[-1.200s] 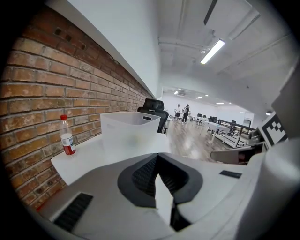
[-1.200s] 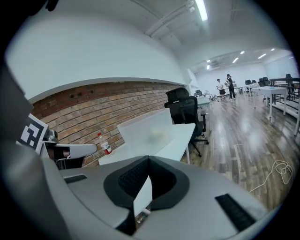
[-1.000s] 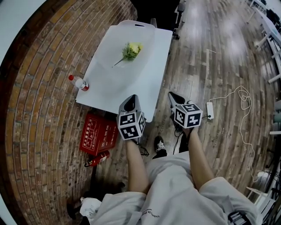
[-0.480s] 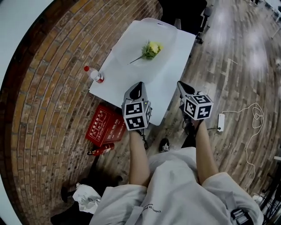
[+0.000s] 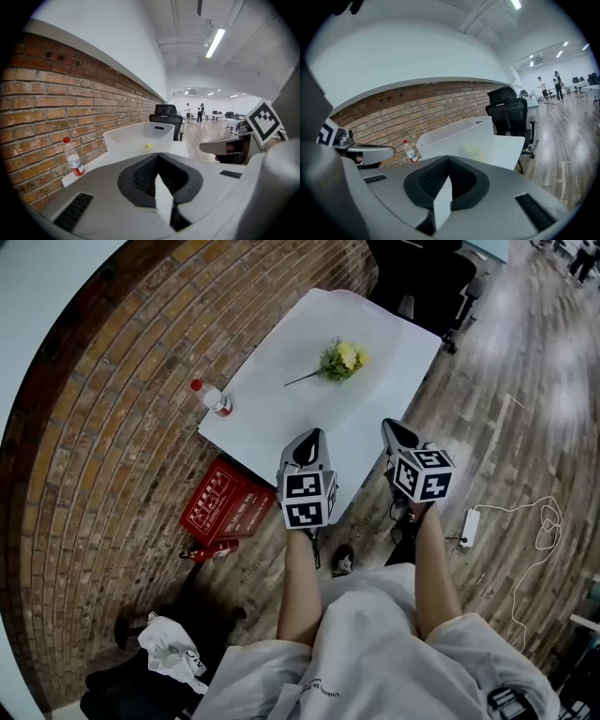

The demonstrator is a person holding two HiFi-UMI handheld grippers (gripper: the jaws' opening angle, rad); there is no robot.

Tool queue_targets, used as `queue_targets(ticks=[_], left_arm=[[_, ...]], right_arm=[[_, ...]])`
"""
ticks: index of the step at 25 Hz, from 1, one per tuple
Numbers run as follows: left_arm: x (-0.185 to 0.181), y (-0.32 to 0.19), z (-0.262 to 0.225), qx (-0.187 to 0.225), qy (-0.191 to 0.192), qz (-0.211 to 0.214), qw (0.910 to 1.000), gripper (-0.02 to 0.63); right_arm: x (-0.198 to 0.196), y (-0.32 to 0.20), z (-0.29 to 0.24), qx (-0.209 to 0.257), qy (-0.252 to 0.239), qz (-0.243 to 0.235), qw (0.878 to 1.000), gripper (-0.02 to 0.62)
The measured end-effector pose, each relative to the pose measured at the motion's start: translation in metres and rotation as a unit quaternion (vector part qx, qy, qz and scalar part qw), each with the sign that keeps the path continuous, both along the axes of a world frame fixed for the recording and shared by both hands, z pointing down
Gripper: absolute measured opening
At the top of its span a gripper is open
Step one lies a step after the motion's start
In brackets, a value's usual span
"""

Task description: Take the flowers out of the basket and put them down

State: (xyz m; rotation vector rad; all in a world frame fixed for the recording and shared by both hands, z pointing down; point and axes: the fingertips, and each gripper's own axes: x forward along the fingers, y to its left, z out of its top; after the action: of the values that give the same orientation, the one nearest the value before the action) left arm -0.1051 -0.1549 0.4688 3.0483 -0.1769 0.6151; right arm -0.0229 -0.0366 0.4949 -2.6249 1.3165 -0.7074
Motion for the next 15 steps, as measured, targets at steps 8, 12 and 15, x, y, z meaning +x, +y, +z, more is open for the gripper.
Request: queue_targets(ticks=[8, 12, 15], left_arm=[[0.025, -0.013, -0.006, 0.019, 0.001, -0.013, 0.9997, 0.025], [0.045, -0.022, -0.007, 0.014, 0.002, -0.03, 0.9995, 0.025], [0.057, -0.028, -0.004, 0.01, -0.002, -0.049, 0.9987, 0.025]], right_arm=[[0.031, -0.025, 0.002, 0.005, -0.016, -0.021, 1.0, 0.008], [0.054, -0.035, -0.007, 0.003, -0.007, -0.037, 0.999, 0.008], [0.074, -0.041, -0.018, 0.006, -0.003, -0.047, 0.999, 0.008]])
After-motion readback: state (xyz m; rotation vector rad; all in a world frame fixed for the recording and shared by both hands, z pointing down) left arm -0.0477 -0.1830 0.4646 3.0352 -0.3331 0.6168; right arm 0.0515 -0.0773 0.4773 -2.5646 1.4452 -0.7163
